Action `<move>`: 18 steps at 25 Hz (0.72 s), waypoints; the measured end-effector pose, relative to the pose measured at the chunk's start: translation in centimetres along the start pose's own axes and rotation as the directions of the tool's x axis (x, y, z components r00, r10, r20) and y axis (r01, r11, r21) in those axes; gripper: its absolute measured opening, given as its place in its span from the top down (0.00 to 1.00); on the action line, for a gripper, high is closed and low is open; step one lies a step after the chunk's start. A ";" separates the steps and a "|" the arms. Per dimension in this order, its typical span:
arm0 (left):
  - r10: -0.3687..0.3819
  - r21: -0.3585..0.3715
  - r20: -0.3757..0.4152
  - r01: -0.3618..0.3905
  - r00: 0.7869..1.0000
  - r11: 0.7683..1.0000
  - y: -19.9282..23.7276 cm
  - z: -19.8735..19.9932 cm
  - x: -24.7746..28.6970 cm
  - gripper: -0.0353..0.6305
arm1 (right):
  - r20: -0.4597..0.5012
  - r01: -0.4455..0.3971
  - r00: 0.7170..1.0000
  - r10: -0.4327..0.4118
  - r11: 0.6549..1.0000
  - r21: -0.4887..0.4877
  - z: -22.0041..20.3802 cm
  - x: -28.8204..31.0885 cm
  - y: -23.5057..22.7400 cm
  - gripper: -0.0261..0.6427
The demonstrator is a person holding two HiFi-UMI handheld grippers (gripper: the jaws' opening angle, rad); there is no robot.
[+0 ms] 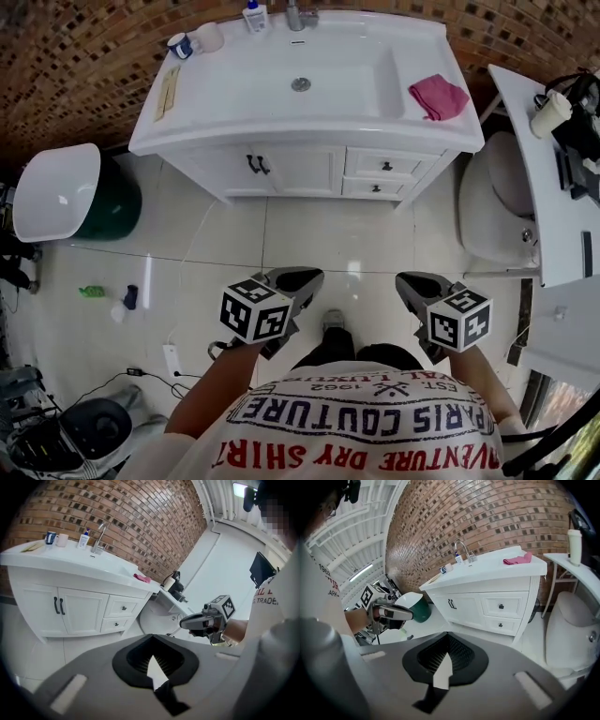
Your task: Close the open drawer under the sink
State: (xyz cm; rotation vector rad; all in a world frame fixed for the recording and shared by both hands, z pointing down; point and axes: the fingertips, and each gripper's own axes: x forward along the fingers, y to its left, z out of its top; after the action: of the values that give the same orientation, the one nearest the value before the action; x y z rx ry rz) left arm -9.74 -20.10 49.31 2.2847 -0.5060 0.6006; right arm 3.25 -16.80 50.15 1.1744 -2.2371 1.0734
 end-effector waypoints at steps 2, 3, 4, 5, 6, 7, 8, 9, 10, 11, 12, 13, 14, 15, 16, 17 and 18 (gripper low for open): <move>0.007 0.019 0.017 -0.008 1.000 1.000 -1.9 -0.2 -0.6 0.96 | 0.021 -0.005 1.000 0.005 1.000 -0.006 -0.7 -1.6 0.8 0.95; 0.011 0.028 0.026 -0.011 1.000 1.000 -2.9 -0.4 -0.8 0.96 | 0.034 -0.007 0.999 0.007 1.000 -0.007 -1.1 -2.5 1.1 0.95; 0.014 0.037 0.034 -0.016 0.999 0.999 -4.0 -0.9 -1.0 0.96 | 0.047 -0.007 0.999 0.008 1.000 -0.011 -1.5 -3.4 1.4 0.95; 0.019 0.046 0.040 -0.021 0.999 0.999 -5.2 -1.5 -1.1 0.96 | 0.061 -0.007 0.998 0.008 1.000 -0.018 -2.1 -4.5 1.7 0.95; 0.024 0.053 0.046 -0.026 0.999 0.998 -6.6 -2.3 -1.2 0.96 | 0.074 -0.005 0.997 0.007 1.000 -0.027 -2.8 -5.6 2.0 0.95; 0.029 0.059 0.051 -0.032 0.998 0.998 -8.0 -3.2 -1.3 0.96 | 0.087 -0.003 0.996 0.006 0.999 -0.034 -3.6 -6.8 2.4 0.95; 0.033 0.065 0.056 -0.037 0.998 0.997 -9.6 -4.3 -1.4 0.96 | 0.101 -0.003 0.995 0.007 0.999 -0.039 -4.7 -8.0 2.7 0.95; 0.038 0.071 0.063 -0.042 0.997 0.997 -11.2 -5.5 -1.5 0.96 | 0.114 -0.004 0.993 0.009 0.999 -0.044 -5.9 -9.3 3.1 0.95; 0.043 0.075 0.072 -0.048 0.996 0.996 -12.9 -6.9 -1.5 0.96 | 0.125 -0.005 0.992 0.011 0.999 -0.051 -7.3 -10.7 3.5 0.95; 0.047 0.075 0.083 -0.053 0.995 0.996 -14.8 -8.3 -1.6 0.96 | 0.130 -0.005 0.991 0.013 0.998 -0.059 -8.9 -12.1 3.9 0.95; 0.049 0.072 0.093 -0.056 0.994 0.996 -16.8 -9.7 -1.8 0.96 | 0.131 -0.006 0.991 0.014 0.998 -0.066 -10.6 -13.5 4.3 0.95; 0.051 0.069 0.100 -0.058 0.994 0.996 -18.8 -11.1 -2.0 0.96 | 0.131 -0.008 0.991 0.018 0.997 -0.070 -12.3 -15.0 4.8 0.95; 0.054 0.067 0.105 -0.061 0.993 0.996 -20.7 -12.3 -2.3 0.96 | 0.132 -0.012 0.991 0.022 0.997 -0.072 -13.8 -16.4 5.3 0.95; 0.058 0.068 0.107 -0.066 0.993 0.995 -22.3 -13.3 -2.7 0.96 | 0.136 -0.015 0.990 0.025 0.997 -0.071 -15.1 -17.7 5.7 0.95; 0.064 0.072 0.109 -0.072 0.992 0.995 -23.8 -14.1 -3.0 0.96 | 0.142 -0.017 0.989 0.027 0.997 -0.070 -16.0 -19.0 6.1 0.95; 0.069 0.077 0.113 -0.078 0.991 0.994 -25.1 -14.5 -3.4 0.96 | 0.152 -0.020 0.988 0.029 0.998 -0.067 -16.7 -20.3 6.5 0.95; 0.071 0.083 0.117 -0.081 0.991 0.993 -26.4 -14.8 -3.8 0.96 | 0.164 -0.024 0.986 0.034 0.998 -0.063 -17.2 -21.5 7.1 0.95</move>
State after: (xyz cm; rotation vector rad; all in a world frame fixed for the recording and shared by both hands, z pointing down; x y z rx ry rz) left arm -3.38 8.97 42.53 2.4017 -0.6356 0.5405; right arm 9.62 10.28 44.11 1.2502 -2.4014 0.9416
